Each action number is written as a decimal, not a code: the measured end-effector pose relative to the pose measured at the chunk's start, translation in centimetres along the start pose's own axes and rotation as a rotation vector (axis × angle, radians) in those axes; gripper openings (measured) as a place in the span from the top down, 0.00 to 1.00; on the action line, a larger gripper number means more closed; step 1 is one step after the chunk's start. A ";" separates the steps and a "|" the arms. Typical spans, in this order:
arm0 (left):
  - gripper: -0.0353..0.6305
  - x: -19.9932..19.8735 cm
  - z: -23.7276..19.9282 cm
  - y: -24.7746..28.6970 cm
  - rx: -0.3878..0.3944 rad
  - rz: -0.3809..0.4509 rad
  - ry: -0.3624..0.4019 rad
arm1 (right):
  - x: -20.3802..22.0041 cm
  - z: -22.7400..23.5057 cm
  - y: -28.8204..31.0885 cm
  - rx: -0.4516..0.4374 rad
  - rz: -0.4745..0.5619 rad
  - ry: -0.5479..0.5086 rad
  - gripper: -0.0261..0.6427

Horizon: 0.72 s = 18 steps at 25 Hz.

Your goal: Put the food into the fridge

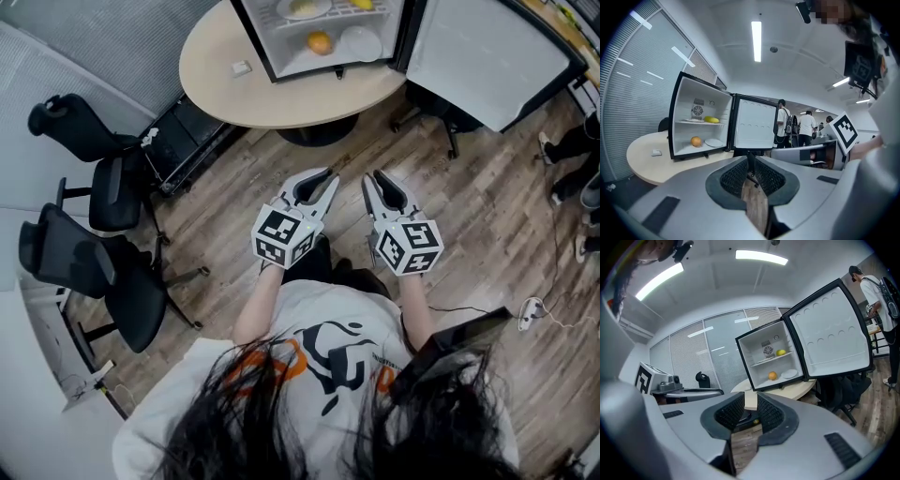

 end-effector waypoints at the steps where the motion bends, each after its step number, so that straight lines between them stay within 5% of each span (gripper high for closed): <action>1: 0.88 0.1 0.3 -0.2 0.000 -0.003 0.003 | 0.1 -0.2 -0.3 -0.001 0.003 0.003 0.82; 18: 0.88 1.0 1.0 -3.9 -0.021 0.018 0.026 | 0.8 -3.0 -1.2 -0.023 0.014 0.010 0.84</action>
Point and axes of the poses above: the fingertips, and each gripper's own axes: y forward along the fingers, z to its right, x out of its underside, the point moved 7 cm from there along -y, backward along the fingers, and after that the axes turned 7 degrees about -y, right-handed, at the moved point
